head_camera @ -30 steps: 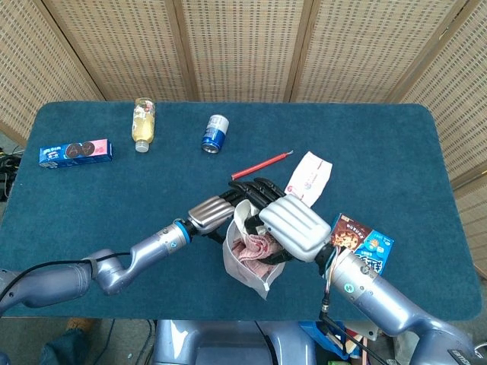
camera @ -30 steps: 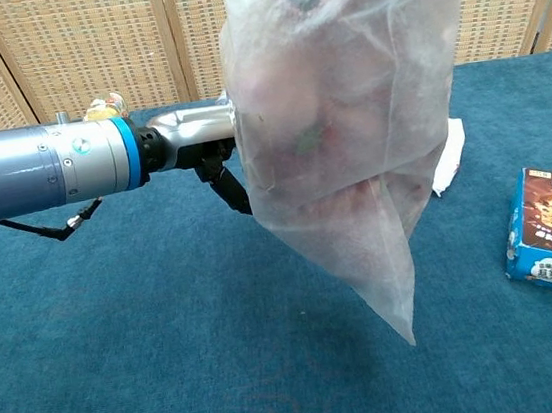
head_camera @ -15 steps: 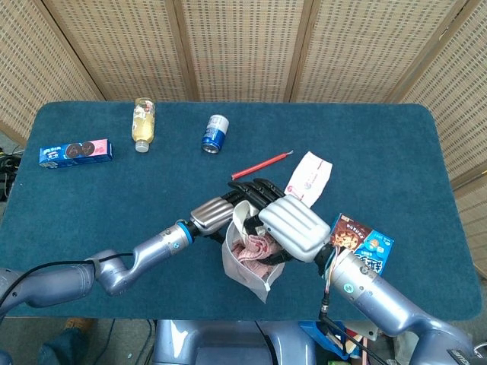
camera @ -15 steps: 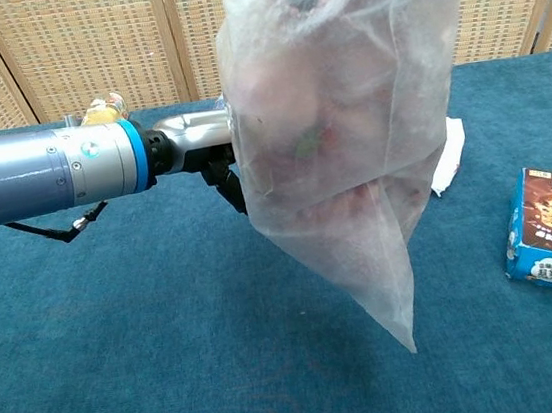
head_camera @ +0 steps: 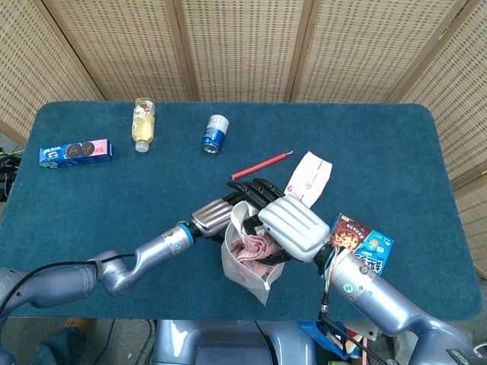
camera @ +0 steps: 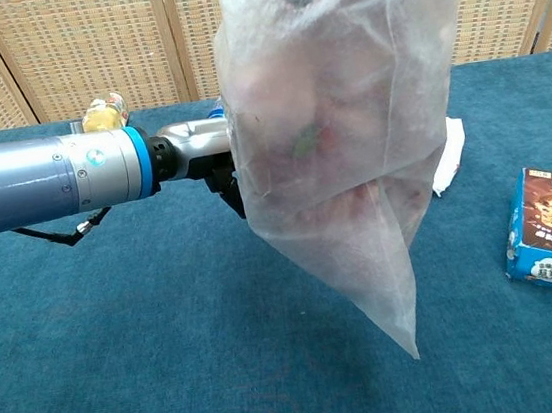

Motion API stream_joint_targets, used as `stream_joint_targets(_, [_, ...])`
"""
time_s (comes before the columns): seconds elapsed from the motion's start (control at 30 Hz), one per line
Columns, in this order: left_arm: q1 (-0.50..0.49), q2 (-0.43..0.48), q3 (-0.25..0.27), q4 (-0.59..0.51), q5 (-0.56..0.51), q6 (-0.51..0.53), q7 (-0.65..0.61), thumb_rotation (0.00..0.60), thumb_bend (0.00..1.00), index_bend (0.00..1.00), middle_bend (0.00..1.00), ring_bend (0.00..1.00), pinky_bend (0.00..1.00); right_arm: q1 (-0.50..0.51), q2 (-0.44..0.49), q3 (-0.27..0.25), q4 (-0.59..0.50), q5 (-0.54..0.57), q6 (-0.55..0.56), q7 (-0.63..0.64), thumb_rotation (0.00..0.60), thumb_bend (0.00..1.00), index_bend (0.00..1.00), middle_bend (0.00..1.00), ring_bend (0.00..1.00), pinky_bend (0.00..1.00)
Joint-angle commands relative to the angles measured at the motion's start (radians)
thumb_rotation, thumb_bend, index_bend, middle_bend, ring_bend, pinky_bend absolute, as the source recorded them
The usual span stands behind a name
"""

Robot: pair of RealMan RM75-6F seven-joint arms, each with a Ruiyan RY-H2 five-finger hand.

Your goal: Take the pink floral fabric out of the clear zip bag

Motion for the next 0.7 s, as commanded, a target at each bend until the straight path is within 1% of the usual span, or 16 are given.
stream_joint_targets(0.03, [0.001,-0.003,0.001,0.003,0.003,0.004,0.002,0.600,0.48,0.45,0.00,0.00,0.00,0.000,0.000,0.001,0.000,-0.001,-0.001,0.002,0.600,0.66,0.81,0.00,0.00,0.00])
stream_joint_targets(0.5, [0.002,-0.001,0.014,-0.004,0.038,0.032,0.036,0.600,0.48,0.43,0.00,0.00,0.00,0.002,0.009,0.008,0.000,-0.012,-0.008,0.016,0.600,0.66,0.81,0.00,0.00,0.00])
stream_joint_targets(0.7, [0.013,-0.001,0.031,0.005,0.070,0.070,0.076,0.600,0.48,0.43,0.00,0.00,0.00,-0.002,0.017,0.009,0.000,-0.015,-0.008,0.023,0.600,0.66,0.81,0.00,0.00,0.00])
